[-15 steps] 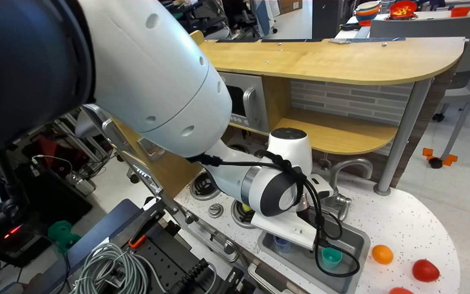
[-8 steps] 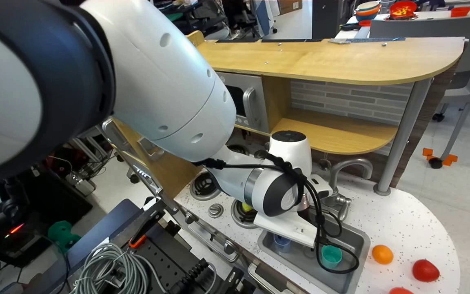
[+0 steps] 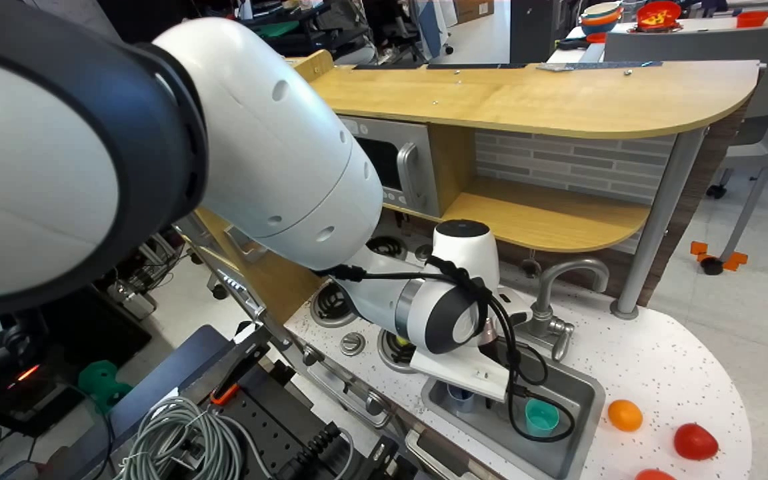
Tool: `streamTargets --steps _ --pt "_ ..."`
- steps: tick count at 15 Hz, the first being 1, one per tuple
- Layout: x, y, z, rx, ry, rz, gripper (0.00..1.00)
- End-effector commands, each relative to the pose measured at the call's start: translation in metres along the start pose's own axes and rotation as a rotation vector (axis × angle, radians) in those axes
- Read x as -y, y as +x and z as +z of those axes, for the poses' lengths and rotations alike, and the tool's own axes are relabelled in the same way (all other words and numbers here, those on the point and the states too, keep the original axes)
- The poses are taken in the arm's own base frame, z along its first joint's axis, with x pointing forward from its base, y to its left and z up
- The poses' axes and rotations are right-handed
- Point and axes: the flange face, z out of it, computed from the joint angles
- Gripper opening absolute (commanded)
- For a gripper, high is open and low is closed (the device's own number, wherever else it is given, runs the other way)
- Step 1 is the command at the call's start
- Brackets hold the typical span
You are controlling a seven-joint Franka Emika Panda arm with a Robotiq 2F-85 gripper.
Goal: Remove the blue cup from the sink and stack it on the orange cup.
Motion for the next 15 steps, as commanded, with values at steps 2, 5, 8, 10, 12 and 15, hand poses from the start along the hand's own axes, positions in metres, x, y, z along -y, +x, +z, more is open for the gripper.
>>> streamTargets --steps 2,5,8,10,12,15 --pt "0.004 0.006 0.000 -0.024 -0.024 -0.012 0.05" --pt "0.003 -0.001 -0.006 -0.007 0.015 0.003 0.00" --pt "-0.004 -0.012 -0.014 -0.012 0.034 0.013 0.01" --pt "-0.010 -0.024 -0.023 -0.023 0.042 0.023 0.01" --pt "-0.017 -0.039 -0.038 -0.030 0.066 0.034 0.01" --pt "-0.027 -0.067 -0.066 -0.055 0.107 0.054 0.01"
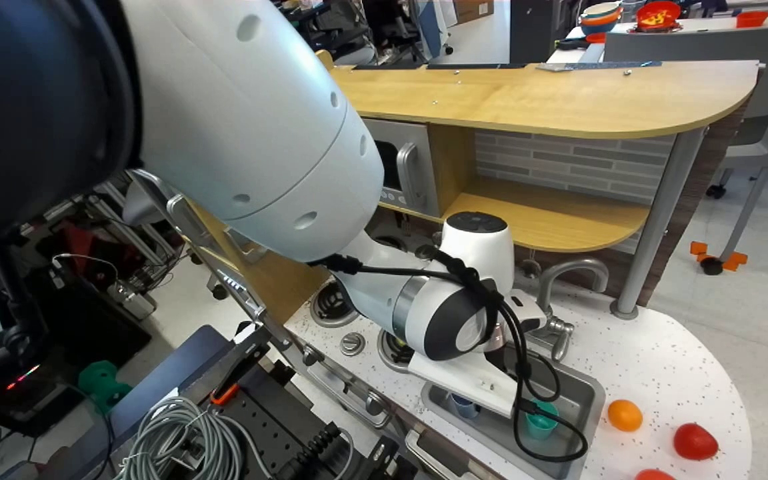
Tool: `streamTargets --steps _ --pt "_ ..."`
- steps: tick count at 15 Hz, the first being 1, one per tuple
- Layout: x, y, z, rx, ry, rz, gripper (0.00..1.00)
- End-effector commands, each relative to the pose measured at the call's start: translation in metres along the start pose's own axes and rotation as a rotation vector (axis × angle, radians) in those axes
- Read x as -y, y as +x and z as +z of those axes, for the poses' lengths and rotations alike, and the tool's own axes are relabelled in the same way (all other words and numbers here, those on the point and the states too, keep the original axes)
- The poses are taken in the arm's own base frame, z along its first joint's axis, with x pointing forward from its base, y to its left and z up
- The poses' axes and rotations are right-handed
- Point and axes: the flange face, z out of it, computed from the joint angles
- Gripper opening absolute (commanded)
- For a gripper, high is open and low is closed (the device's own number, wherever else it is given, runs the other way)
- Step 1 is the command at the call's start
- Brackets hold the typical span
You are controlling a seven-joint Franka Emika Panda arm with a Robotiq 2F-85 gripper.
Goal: Remove the blue cup from the sink and stack it on the orange cup.
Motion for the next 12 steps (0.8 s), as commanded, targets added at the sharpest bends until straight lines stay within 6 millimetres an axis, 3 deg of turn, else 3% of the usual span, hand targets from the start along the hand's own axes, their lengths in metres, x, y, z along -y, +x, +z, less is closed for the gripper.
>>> streamTargets --steps 1,7,12 --pt "-0.008 -0.042 -0.045 -0.064 0.060 0.013 0.01" --pt "-0.051 -0.065 -0.102 -0.194 0.080 0.110 0.01" --pt "-0.119 -0.067 -0.149 -0.260 0.073 0.278 0.01"
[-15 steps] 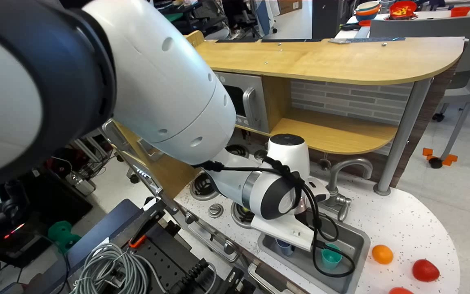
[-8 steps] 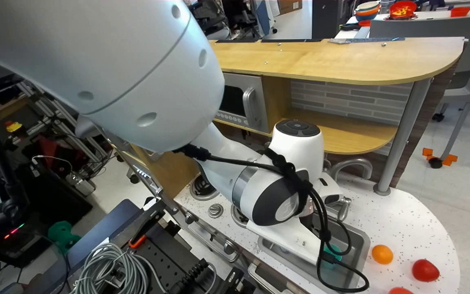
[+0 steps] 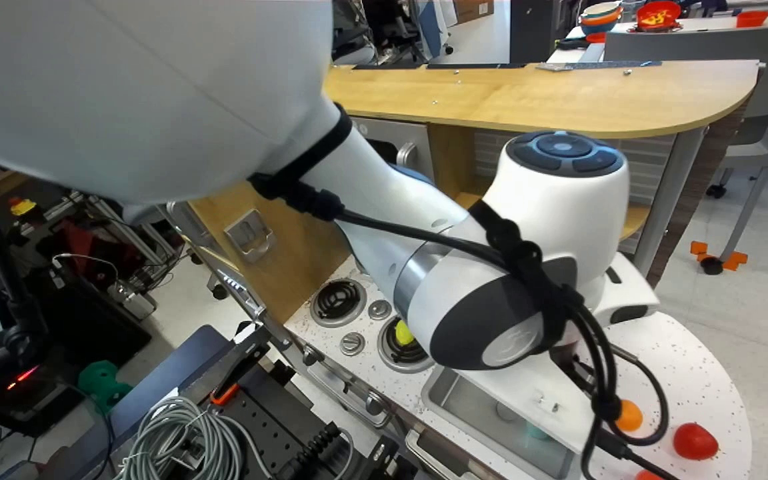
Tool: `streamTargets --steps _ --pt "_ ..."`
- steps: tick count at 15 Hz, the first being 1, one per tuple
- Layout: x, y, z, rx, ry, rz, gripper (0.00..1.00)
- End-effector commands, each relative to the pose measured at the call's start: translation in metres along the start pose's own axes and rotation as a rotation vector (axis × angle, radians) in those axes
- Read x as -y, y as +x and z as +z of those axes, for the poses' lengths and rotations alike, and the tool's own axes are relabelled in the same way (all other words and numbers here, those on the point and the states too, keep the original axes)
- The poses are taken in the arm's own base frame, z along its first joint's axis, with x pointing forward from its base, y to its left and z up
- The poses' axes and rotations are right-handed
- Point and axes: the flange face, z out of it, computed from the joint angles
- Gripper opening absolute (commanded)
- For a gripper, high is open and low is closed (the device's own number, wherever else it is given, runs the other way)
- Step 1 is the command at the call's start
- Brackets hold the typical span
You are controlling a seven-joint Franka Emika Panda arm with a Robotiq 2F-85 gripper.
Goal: Remove the blue cup from the sink and stack it on the orange cup.
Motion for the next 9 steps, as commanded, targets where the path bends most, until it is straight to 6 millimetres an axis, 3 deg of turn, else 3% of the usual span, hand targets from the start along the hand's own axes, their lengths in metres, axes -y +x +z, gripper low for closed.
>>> streamTargets --steps 1,4,9 --pt "-0.044 0.008 -0.034 -0.051 0.013 0.120 0.01" --pt "-0.080 0.013 -0.046 -0.066 0.029 0.213 0.01" --pt "-0.139 0.006 -0.048 -0.032 0.053 0.358 0.01"
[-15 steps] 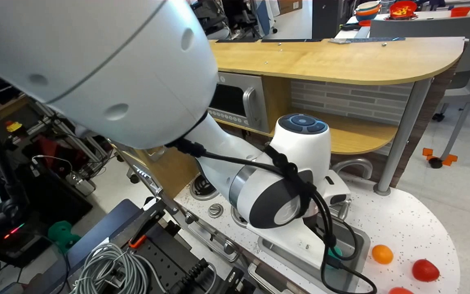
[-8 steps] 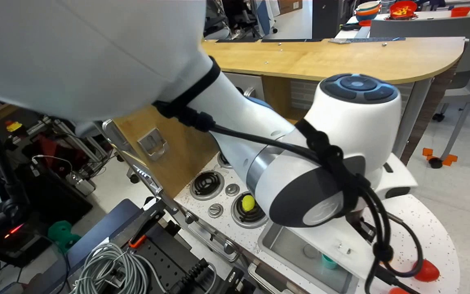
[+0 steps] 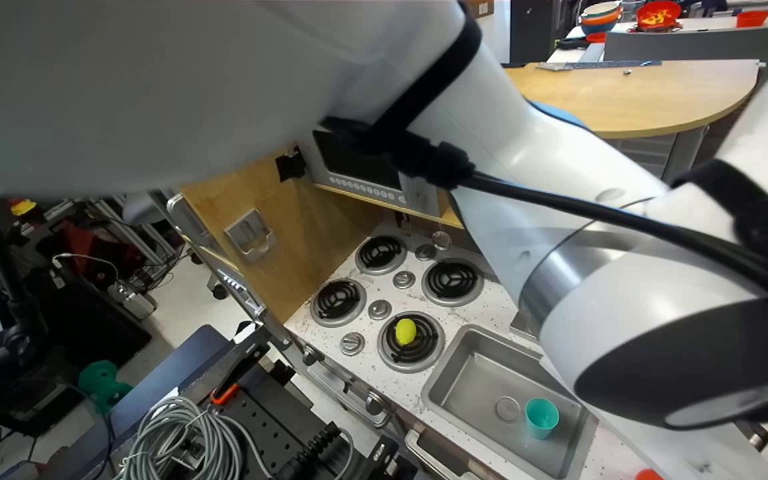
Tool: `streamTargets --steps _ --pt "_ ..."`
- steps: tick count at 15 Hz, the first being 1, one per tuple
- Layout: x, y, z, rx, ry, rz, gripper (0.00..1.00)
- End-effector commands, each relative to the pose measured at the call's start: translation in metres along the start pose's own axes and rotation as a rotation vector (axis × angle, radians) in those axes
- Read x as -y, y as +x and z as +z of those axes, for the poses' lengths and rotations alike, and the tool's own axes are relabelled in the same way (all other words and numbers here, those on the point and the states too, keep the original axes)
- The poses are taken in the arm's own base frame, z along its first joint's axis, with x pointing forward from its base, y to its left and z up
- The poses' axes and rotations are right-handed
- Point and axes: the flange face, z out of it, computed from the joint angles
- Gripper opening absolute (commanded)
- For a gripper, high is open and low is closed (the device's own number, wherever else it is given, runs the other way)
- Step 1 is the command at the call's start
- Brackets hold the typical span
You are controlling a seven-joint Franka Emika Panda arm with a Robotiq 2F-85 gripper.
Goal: Remove the blue cup from the sink and stack it on the orange cup.
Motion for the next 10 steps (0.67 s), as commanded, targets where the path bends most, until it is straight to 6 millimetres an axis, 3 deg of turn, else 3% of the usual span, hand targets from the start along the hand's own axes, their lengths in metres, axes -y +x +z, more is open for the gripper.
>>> streamTargets --steps 1,6,10 --pt "-0.037 0.011 0.004 0.030 0.027 0.113 0.01" --pt "-0.073 0.020 0.026 0.070 0.021 0.232 0.01" --pt "-0.082 0.026 0.056 0.126 0.008 0.297 0.01"
